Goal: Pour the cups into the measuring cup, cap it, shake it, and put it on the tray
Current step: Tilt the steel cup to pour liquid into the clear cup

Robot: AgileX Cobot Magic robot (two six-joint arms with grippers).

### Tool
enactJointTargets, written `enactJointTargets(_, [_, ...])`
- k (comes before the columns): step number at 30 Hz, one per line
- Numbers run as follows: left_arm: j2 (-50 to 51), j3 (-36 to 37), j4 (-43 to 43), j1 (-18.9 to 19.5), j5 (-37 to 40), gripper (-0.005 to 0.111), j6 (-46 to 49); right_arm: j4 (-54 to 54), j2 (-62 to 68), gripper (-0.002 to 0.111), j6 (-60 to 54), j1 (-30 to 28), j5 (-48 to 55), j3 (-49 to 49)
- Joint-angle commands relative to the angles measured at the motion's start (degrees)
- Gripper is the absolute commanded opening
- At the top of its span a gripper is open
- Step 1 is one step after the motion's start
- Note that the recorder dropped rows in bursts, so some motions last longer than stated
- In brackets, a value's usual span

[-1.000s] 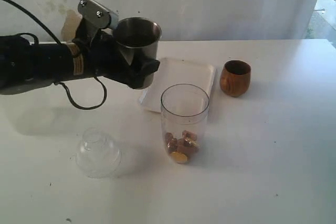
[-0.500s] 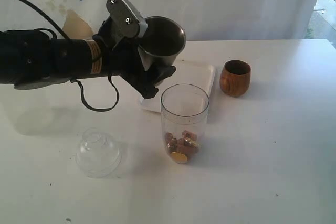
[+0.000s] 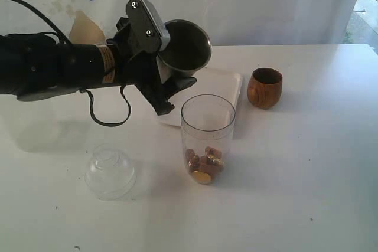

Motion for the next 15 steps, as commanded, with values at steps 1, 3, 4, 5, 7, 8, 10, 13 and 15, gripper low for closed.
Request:
enactJointTargets(1, [-0.7,-1.1,-6.0,-0.2,-3.4,0.000,0.1,-0.2,-0.2,0.000,0.0,-0.2,0.0,0.3])
enactJointTargets(3, [-0.6,-1.1,-6.8,-0.2,-4.5,0.000,0.1,-0.2,-0.2,0.000,0.0,-0.2,0.0,0.3])
enactJointTargets(4, [-0.5,-1.2,-6.8,-0.2,-4.7,0.000,0.6,-0.2,-0.2,0.000,0.0,-0.2,0.0,0.3])
enactJointTargets(5, [-0.4,-1.2,-6.8,-0.2,-5.1,0.000,1.6,-0.2,-0.2,0.000,0.0,-0.2,0.0,0.3])
enactJointTargets(7, [0.0,-1.2,-6.8,-0.2,-5.8,0.000,2.2,-0.2,-0.2,0.000,0.0,-0.2,0.0,0.3])
enactJointTargets(8, [0.5,-1.2,-6.8,-0.2,-6.5,0.000,2.4,-0.2,-0.2,0.000,0.0,-0.2,0.0,0.3])
enactJointTargets(10, [1.1,-1.2,-6.8,-0.2,-7.8,0.000,2.5,-0.2,-0.2,0.000,0.0,-0.2,0.0,0.3])
enactJointTargets(13, [1.7,-1.2,-6.8,-0.2,-9.1,0.000,3.4,-0.2,-0.2,0.000,0.0,-0.2,0.0,0.3])
enactJointTargets(15, [1.9,-1.2,-6.8,-0.2,-9.1,0.000,3.6,-0.2,-0.2,0.000,0.0,-0.2,0.0,0.3])
